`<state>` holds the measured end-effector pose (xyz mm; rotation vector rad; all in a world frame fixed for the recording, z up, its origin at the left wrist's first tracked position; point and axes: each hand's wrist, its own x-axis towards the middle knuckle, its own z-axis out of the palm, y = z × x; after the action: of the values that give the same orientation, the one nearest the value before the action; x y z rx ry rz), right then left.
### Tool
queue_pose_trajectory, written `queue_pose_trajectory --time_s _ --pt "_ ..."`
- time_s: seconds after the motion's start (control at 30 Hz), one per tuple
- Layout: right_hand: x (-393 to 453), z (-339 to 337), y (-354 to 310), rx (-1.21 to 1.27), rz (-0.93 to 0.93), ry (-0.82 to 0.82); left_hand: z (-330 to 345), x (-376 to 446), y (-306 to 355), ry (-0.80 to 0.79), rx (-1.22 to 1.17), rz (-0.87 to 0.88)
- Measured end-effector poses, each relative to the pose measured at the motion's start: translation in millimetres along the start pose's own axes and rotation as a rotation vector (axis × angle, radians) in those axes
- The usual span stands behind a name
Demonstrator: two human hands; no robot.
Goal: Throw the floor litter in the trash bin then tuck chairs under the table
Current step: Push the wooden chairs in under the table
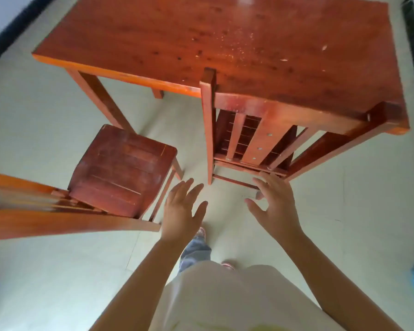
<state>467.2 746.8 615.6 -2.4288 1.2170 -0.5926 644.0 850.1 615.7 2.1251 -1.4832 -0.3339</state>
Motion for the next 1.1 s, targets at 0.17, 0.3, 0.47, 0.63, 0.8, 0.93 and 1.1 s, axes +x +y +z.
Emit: queue_pose_trajectory --time_s 0.17,0.3,0.47,0.63,0.8,0.93,1.1 --pt "-39.7 22.3 -24.1 0.05 -0.199 -0.222 -19.7 -127.8 -32.2 0.054 0.013 -0.354" --pt "-55.5 52.0 -84.6 0.11 -0.375 -0.303 -44.8 -208.5 -56.1 0.153 0.002 -0.601" --pt "-82.5 107.1 -196.0 0.193 -0.596 -0.428 -81.6 -289.8 -100.6 0.322 -0.026 -0.84" --pt "-122.0 171.6 -302.0 0.242 -0.733 -0.537 -132.9 -365.7 -164.9 0.389 0.013 -0.946" --pt "-150.6 211.5 -371.0 0.221 -0.724 -0.571 -186.9 -416.0 -234.0 0.363 0.088 -0.967" --pt "-137.0 231.8 -398.4 0.175 -0.624 -0.538 -217.3 -421.0 -293.2 0.352 0.067 -0.958" --pt "-91.1 265.2 -452.0 0.144 -0.579 -0.44 -251.9 -390.5 -368.3 0.298 0.044 -0.87"
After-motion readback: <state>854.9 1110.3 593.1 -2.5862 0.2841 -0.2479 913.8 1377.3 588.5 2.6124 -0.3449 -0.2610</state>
